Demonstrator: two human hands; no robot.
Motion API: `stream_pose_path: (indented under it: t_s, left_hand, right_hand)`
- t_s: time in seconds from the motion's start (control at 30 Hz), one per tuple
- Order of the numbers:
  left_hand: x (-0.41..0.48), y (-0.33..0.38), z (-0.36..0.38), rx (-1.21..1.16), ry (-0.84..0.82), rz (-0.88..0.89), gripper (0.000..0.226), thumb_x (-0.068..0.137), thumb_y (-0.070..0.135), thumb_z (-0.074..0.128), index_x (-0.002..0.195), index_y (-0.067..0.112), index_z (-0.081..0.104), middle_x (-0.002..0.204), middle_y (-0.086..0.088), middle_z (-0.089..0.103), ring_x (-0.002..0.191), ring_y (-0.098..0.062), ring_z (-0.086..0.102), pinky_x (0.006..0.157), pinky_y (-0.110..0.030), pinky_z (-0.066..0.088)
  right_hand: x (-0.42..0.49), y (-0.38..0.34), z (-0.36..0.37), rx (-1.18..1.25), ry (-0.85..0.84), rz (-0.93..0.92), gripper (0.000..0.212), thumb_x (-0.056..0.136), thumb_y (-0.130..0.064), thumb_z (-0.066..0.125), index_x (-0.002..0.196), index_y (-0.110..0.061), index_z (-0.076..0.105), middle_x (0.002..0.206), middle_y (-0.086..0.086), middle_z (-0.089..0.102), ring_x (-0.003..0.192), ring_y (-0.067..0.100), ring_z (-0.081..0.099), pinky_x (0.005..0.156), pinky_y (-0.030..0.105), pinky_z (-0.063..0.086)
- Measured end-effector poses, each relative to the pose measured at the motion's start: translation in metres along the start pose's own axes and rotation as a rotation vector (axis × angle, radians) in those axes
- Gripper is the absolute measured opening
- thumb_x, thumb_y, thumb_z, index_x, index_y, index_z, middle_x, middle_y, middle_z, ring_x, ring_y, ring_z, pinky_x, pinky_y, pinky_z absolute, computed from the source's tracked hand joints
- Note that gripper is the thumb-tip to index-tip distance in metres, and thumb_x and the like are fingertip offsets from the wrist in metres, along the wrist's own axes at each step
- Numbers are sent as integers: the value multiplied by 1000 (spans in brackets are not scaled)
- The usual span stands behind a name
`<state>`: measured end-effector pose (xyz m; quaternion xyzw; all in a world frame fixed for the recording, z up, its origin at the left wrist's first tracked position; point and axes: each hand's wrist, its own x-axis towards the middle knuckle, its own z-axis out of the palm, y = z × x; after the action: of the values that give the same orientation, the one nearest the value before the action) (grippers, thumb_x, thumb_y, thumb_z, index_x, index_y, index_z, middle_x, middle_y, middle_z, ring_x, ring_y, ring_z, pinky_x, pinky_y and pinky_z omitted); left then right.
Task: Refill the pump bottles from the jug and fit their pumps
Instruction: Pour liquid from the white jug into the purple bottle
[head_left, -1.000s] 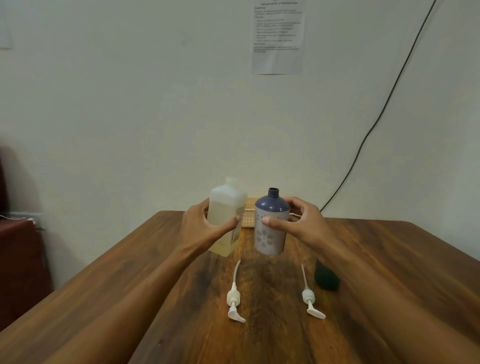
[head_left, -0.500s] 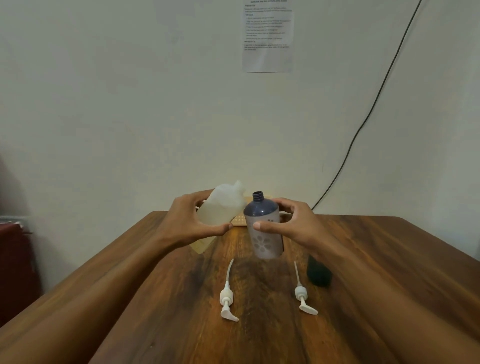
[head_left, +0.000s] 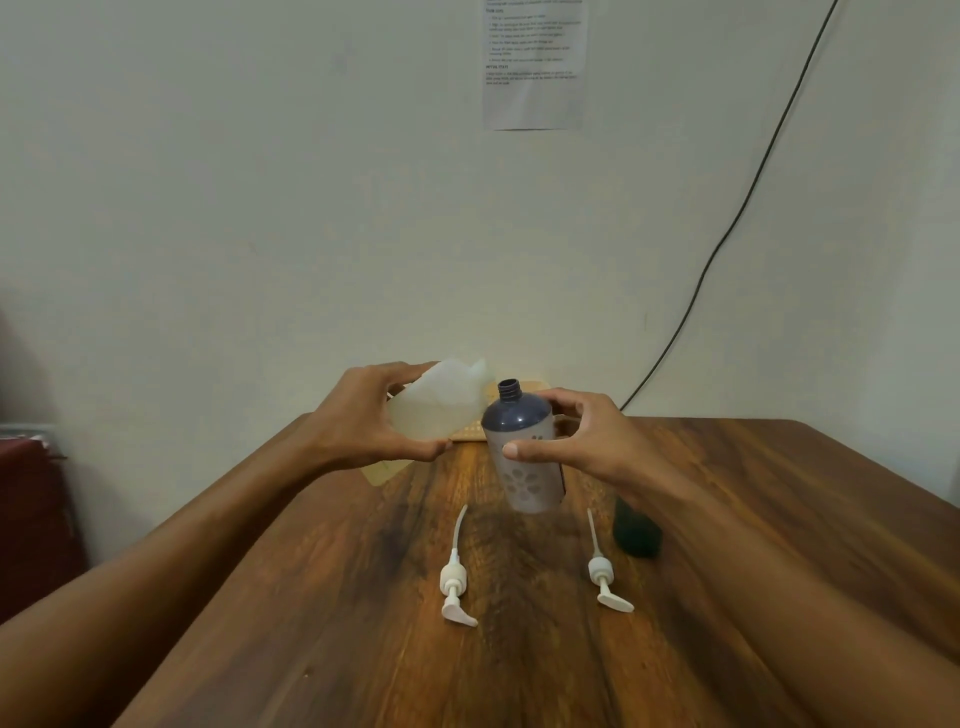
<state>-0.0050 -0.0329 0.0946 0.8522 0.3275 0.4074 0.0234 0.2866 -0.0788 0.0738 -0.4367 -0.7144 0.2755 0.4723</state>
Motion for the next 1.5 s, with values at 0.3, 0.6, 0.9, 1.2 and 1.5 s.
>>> stream_pose_path:
  t_s: [0.3, 0.6, 0.9, 1.2, 1.5]
  left_hand:
    - [1, -2, -1, 58, -48, 29, 86, 64, 55, 89, 141, 31, 59, 124, 14, 66, 103, -10, 63, 77, -17, 58]
    - [2, -2, -3, 129, -103, 45, 92, 65, 59, 86, 147, 33, 52, 123, 15, 64, 101, -7, 61, 75, -11, 54]
    - [5, 2, -8, 201, -116, 68, 94, 66, 56, 88, 148, 32, 51, 123, 10, 65, 100, -9, 61, 71, -12, 52]
    - [10, 6, -12, 278, -147, 69, 96, 66, 59, 87, 149, 32, 49, 120, 11, 65, 98, -9, 60, 70, -10, 49]
    - [15, 9, -16, 341, -179, 93, 96, 64, 61, 87, 148, 31, 51, 120, 11, 65, 98, -8, 60, 72, -10, 48]
  right_hand:
    - [-1, 3, 1, -29, -10, 5, 54, 58, -57, 91, 106, -48, 67, 115, -20, 72, 104, 2, 67, 70, 12, 56]
    - [-2, 7, 3, -35, 1, 14, 54, 57, -62, 92, 105, -52, 69, 105, -30, 73, 97, -5, 69, 69, 11, 56]
    - [-3, 9, 4, -34, 18, 12, 60, 56, -61, 92, 110, -53, 66, 114, -25, 71, 105, 1, 67, 67, 10, 56]
    - [-5, 13, 6, -61, 42, 5, 67, 58, -60, 92, 118, -49, 66, 117, -23, 72, 107, 4, 69, 74, 16, 58]
    - [-6, 16, 6, -70, 34, 10, 75, 58, -58, 93, 127, -39, 70, 120, -18, 74, 107, 5, 69, 82, 24, 61]
